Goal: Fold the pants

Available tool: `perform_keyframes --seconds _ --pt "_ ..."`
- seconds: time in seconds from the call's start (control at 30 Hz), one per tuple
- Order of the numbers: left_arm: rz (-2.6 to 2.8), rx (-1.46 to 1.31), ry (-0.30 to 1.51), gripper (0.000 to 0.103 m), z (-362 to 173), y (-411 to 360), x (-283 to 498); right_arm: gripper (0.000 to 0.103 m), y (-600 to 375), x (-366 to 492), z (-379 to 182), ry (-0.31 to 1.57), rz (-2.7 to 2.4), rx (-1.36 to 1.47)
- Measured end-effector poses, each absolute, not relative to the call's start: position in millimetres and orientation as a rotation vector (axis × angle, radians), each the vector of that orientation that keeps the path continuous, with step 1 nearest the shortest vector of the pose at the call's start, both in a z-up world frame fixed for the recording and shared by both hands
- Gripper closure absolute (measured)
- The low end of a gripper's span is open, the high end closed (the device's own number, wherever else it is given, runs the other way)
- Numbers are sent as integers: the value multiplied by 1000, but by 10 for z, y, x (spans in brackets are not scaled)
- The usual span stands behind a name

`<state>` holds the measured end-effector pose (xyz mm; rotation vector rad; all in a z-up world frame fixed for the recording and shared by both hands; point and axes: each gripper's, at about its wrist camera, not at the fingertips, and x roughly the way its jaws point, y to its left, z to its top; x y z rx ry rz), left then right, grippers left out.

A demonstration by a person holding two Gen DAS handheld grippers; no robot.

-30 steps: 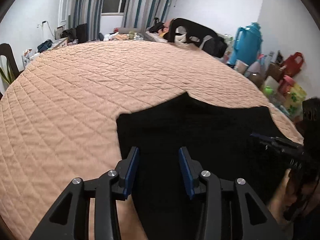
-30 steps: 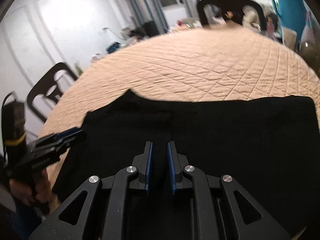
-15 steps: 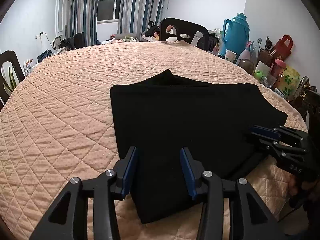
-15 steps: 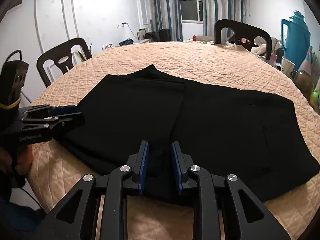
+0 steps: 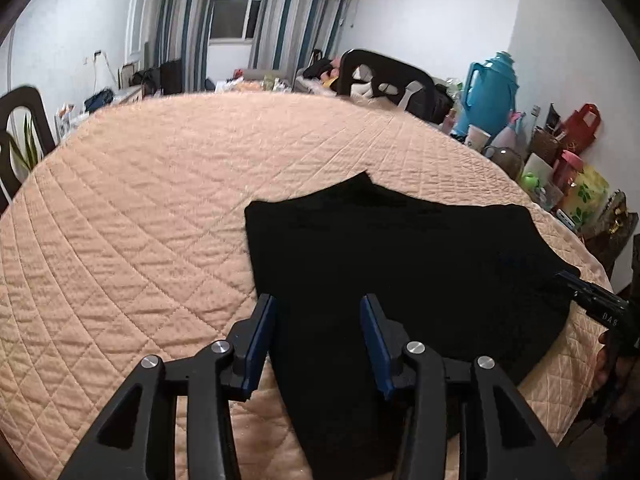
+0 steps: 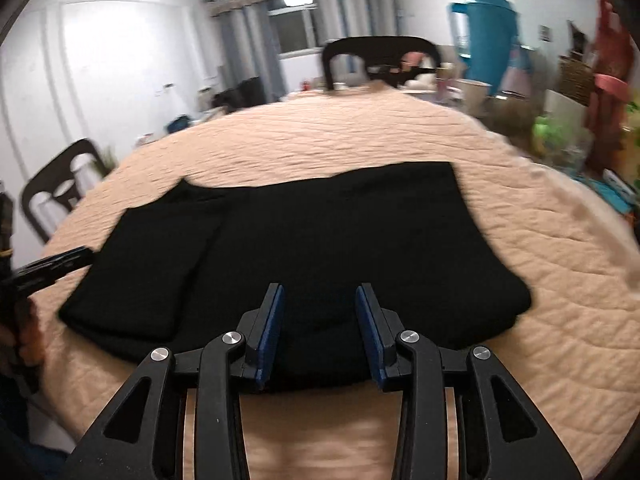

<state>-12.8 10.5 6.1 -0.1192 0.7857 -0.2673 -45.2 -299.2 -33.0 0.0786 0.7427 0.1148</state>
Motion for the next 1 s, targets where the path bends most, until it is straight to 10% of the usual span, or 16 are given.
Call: perform_keyframes --seconds 1.0 --pt "-254 -87 785 50 15 -17 -235 65 -2336 -438 -415 776 338 -13"
